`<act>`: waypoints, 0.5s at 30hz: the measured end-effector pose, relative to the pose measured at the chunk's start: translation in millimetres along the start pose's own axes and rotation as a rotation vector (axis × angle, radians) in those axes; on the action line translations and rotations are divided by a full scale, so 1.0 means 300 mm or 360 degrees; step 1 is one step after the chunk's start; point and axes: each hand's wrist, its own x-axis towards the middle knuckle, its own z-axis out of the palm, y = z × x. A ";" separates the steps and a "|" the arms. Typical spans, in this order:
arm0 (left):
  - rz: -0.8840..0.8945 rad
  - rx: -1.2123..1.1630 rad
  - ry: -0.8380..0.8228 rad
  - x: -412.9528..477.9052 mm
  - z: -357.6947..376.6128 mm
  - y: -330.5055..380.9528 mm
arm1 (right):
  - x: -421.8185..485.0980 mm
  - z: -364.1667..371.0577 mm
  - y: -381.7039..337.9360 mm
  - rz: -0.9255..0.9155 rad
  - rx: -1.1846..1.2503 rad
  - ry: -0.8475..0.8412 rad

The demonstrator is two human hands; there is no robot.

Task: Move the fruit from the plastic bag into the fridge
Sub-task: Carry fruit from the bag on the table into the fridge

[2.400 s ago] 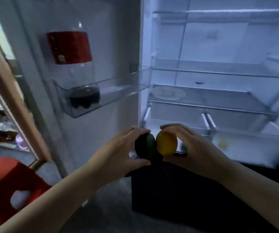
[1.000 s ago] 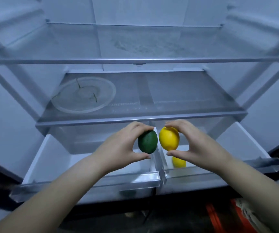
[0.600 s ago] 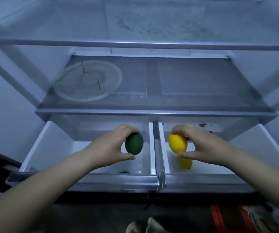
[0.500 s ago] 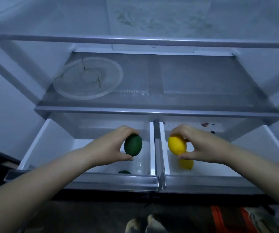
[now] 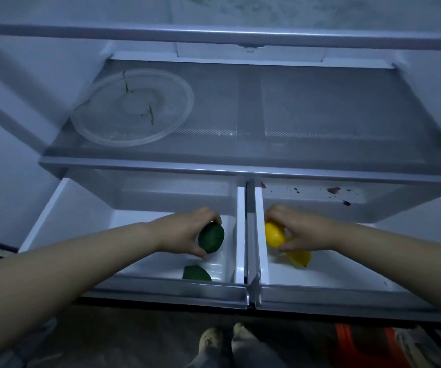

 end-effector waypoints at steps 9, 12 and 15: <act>-0.0170 -0.0122 -0.0033 0.032 0.042 -0.050 | 0.026 0.086 0.017 0.0072 0.0110 0.0021; -0.0147 -0.0067 -0.0053 0.034 0.059 -0.063 | 0.029 0.108 0.031 0.0098 0.0140 0.0017; -0.0163 -0.0052 -0.0042 0.040 0.071 -0.076 | 0.032 0.119 0.041 0.0132 0.0135 -0.0002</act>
